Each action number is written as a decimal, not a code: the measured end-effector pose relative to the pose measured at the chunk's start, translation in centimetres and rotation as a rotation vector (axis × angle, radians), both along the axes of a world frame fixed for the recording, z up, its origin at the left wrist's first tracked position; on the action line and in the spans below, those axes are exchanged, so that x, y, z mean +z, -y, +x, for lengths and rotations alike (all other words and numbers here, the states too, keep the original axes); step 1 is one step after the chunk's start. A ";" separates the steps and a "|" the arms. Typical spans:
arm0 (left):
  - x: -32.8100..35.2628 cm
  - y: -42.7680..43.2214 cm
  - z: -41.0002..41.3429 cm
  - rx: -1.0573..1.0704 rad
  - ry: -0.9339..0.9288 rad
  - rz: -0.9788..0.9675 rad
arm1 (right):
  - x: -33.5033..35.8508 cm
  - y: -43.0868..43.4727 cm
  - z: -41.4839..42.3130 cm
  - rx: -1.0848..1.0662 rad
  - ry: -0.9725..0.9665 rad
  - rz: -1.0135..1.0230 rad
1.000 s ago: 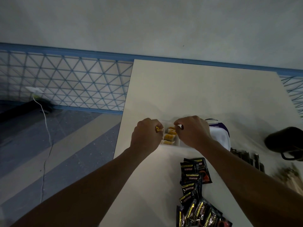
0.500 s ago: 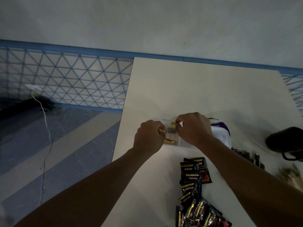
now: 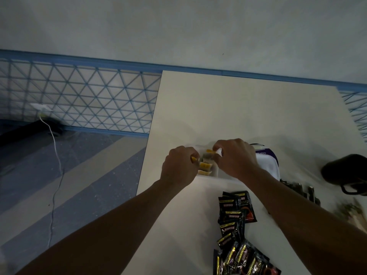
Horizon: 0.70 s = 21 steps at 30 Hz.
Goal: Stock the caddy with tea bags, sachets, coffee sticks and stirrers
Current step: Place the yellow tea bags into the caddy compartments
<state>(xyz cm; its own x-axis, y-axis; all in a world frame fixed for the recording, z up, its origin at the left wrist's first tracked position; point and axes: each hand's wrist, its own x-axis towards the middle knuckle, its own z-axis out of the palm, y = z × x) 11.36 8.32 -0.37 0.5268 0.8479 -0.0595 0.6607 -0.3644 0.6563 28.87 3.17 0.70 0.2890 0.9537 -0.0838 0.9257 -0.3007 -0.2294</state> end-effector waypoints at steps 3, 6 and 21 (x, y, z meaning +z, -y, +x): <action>0.0 -0.1 -0.1 0.004 0.004 0.011 | -0.1 0.2 0.0 0.006 -0.004 0.004; 0.1 -0.1 -0.2 0.008 0.004 0.002 | 0.1 0.1 -0.1 0.004 -0.019 -0.001; 1.2 -0.8 3.3 -0.062 -0.253 0.041 | -0.2 0.7 0.2 0.032 -0.054 0.201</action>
<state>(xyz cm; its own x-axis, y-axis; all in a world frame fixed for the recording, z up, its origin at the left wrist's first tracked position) 14.62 9.13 0.84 0.5506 0.8189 -0.1621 0.7774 -0.4322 0.4570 29.05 2.45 0.47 0.2582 0.9614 0.0948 0.9190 -0.2142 -0.3311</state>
